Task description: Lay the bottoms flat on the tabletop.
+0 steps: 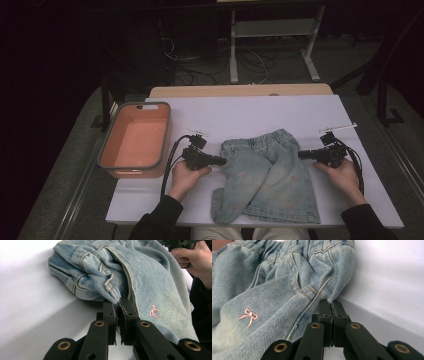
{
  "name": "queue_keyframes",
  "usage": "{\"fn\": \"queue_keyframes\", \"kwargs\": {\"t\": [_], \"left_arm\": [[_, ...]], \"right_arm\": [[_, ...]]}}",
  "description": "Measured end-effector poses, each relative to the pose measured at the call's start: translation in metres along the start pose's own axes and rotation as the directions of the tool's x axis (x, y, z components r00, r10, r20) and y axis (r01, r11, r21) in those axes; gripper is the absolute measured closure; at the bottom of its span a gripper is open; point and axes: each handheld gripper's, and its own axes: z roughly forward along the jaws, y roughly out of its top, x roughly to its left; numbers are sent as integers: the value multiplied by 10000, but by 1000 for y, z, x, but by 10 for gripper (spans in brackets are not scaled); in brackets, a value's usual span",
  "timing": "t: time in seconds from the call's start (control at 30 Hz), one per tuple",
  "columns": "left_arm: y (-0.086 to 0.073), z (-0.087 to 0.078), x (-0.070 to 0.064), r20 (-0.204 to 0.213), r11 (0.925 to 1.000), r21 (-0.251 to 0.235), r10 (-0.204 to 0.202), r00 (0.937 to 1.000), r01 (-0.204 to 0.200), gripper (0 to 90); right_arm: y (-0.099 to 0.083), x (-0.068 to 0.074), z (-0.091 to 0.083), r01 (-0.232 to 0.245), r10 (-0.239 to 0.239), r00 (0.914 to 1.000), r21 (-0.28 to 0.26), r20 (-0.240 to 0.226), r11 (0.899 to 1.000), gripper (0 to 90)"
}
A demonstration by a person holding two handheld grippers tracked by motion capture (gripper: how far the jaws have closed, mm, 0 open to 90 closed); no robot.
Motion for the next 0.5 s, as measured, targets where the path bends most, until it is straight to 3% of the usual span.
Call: {"fn": "queue_keyframes", "kwargs": {"t": [0.17,0.37,0.5], "left_arm": [[0,0,0,23,10000,-69,-27,10000,27,846],[0,0,0,52,10000,-92,-28,10000,29,846],[0,0,0,38,9999,-112,12,10000,-12,845]], "right_arm": [[1,-2,-1,-172,173,9998,30,-59,9998,849],[5,-4,-14,-442,469,9983,-742,344,9963,686],[13,-2,-15,-303,364,9980,-1151,509,9929,606]]}}
